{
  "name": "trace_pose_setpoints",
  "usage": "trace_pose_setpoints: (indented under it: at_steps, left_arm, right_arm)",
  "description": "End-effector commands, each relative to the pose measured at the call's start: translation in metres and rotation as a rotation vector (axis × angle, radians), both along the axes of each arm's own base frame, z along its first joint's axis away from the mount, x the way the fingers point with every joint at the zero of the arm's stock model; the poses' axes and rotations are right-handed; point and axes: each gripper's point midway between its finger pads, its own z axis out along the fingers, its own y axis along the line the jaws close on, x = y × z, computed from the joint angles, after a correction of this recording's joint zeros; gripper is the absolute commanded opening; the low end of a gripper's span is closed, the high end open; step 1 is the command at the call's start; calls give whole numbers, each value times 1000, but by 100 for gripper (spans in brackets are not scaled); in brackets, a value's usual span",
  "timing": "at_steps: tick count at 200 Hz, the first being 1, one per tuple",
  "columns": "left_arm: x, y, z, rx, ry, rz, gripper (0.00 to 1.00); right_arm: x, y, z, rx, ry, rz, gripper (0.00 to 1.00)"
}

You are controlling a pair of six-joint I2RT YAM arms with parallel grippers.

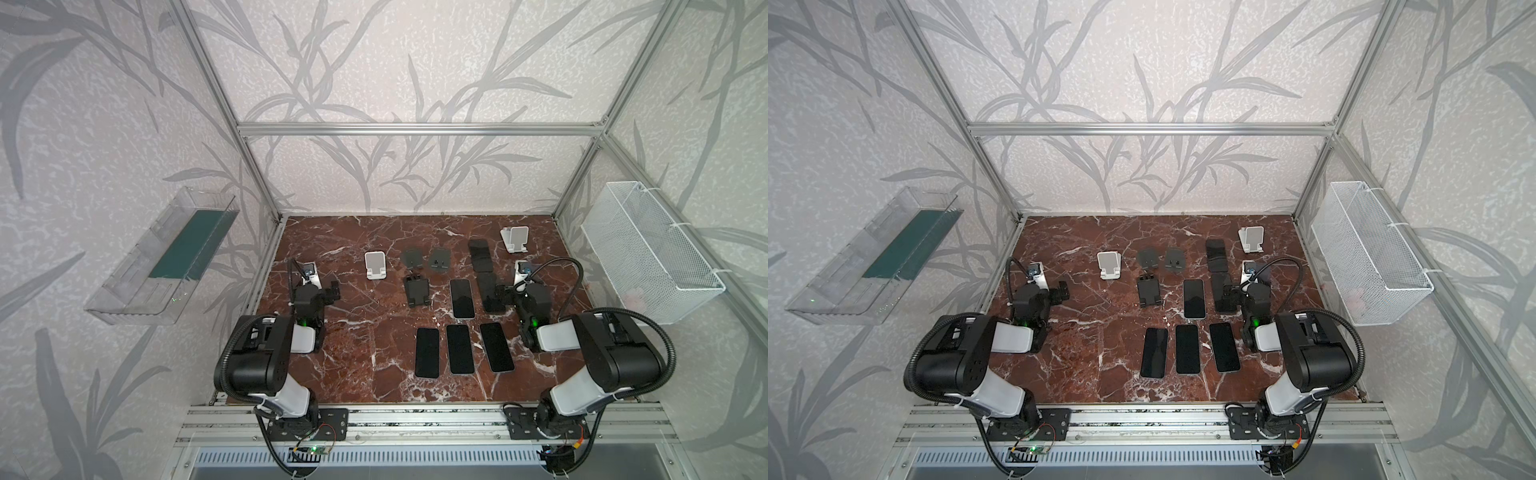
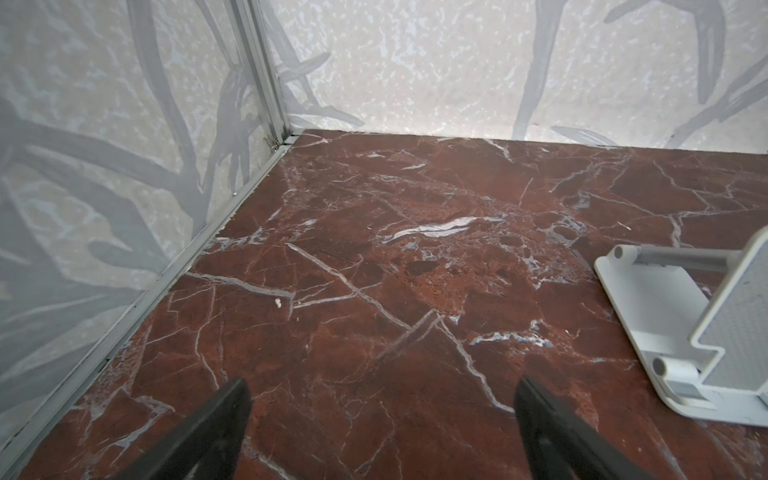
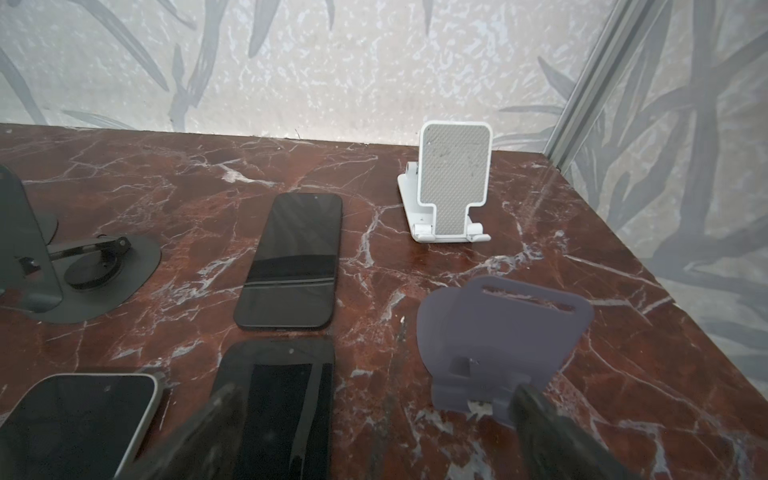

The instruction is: Remove the phone from the phone stand

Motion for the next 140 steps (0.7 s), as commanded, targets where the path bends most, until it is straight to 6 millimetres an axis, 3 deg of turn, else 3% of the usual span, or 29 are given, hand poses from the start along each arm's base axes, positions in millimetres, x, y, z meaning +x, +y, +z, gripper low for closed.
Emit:
trace_pose_setpoints:
  at_steps: [1,140]
  left_arm:
    - [5,-6,5,16,-9,-40,99]
    - [6,-3,5,15,-7,-24,99]
  right_arm:
    - [0,5,-1,-9,21,27,99]
    - [2,13,-2,-16,31,80,99]
